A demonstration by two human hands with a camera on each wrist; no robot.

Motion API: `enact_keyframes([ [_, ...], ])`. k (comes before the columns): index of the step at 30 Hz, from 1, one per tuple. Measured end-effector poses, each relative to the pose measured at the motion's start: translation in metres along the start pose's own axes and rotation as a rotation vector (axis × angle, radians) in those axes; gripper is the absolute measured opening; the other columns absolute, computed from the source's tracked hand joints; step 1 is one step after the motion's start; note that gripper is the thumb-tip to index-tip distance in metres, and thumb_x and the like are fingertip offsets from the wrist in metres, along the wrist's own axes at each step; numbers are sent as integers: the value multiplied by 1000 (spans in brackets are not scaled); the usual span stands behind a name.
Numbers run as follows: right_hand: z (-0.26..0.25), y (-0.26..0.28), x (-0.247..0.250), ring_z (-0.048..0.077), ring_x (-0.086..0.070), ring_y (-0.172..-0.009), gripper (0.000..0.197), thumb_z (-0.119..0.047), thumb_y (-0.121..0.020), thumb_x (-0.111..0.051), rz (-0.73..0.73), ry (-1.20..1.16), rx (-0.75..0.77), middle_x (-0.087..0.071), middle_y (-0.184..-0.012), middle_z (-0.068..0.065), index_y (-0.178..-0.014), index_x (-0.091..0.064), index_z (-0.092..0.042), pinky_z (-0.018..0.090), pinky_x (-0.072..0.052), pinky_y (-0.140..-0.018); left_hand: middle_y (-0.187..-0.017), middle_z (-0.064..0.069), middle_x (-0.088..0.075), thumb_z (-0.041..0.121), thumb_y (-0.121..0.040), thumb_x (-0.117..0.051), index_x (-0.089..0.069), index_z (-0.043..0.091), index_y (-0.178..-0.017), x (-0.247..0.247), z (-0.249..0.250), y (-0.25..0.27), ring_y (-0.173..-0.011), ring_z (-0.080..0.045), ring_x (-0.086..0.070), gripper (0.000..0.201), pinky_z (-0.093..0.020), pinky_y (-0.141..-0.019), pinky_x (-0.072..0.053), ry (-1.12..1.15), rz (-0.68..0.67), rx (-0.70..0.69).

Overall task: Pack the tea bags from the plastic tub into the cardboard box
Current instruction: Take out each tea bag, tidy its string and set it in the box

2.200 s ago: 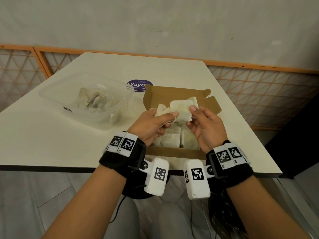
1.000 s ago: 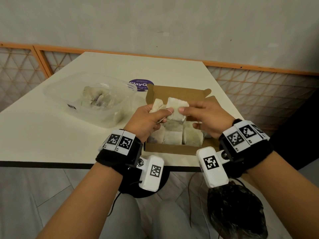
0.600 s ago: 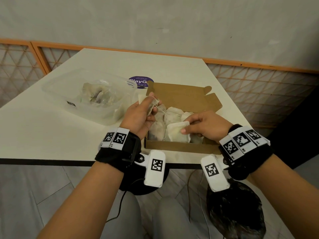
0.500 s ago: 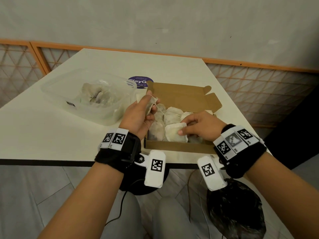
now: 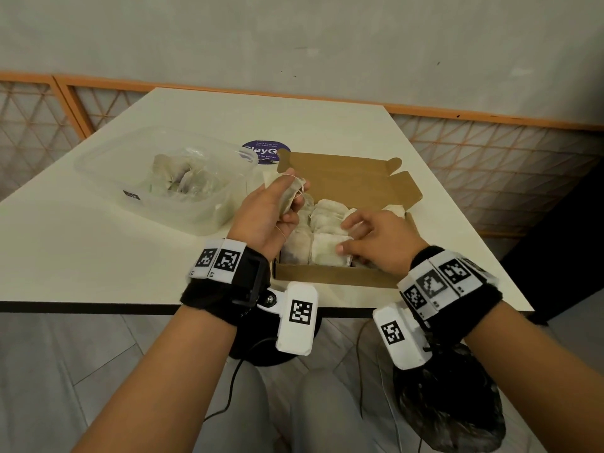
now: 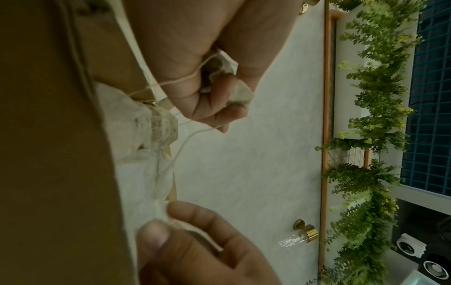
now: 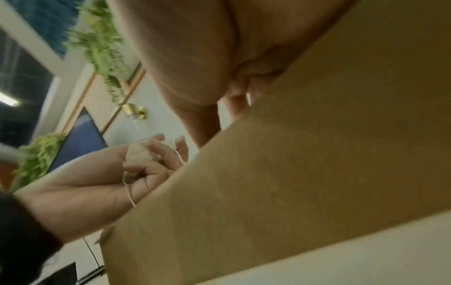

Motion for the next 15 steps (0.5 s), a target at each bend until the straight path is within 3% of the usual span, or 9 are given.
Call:
enact_keyframes([
  [3,-20,17,16,9,-52,-66,18,-22,-76,-74,160,33,210,-58,-78,-3,-88,-61,-24,18,-43,-62,-85,-4,-62,15,-94,-53,-51,14,-112,1,-1,-1,-51,-3,-52,18,-11,-36,-29,20,4,7],
  [5,-31,31,6,11,-54,-71,7,-27,-79,-71,72,61,342,-60,-81,-1,-83,-67,-23,18,-44,-67,-86,-4,-61,21,-96,-51,-50,15,-114,1,-1,-2,-50,-3,-52,19,-11,-35,-29,50,-3,16],
  [6,-32,36,-3,11,-54,-74,11,-32,-81,-69,3,119,381,-61,-83,0,-85,-70,-22,18,-44,-69,-86,-5,-60,26,-96,-51,-49,16,-115,0,-2,-3,-50,-3,-53,21,-11,-35,-30,71,-10,25],
  [8,-26,38,-22,11,-55,-78,23,-38,-84,-63,-103,231,399,-60,-87,1,-91,-73,-19,22,-45,-73,-85,-5,-60,35,-96,-50,-49,16,-114,-4,-5,-2,-51,-4,-54,27,-11,-34,-30,112,-39,59],
  [10,-23,36,-24,13,-57,-80,26,-39,-85,-60,-119,226,392,-61,-88,2,-91,-74,-18,24,-46,-75,-83,-6,-61,42,-95,-47,-48,16,-117,-11,-11,-1,-51,-6,-56,33,-11,-33,-31,142,-85,115],
  [12,-25,30,-11,10,-58,-79,21,-38,-85,-61,-45,91,354,-63,-86,-1,-86,-72,-21,20,-44,-72,-83,-8,-61,43,-97,-41,-49,12,-117,-16,-18,0,-51,-8,-57,37,-12,-32,-31,152,-116,170],
  [15,-34,23,17,0,-53,-67,9,-38,-83,-64,142,-189,299,-62,-75,-12,-80,-67,-29,15,-42,-68,-87,-11,-63,39,-99,-36,-54,7,-105,-20,-24,1,-55,-13,-60,37,-13,-33,-32,149,-128,222],
])
Point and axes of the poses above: each hand's wrist, its own y-axis away from the middle knuckle, its own x-axis out of the back of the hand, z = x × y, the point moved 8 cm from there along -y, towards the middle knuckle
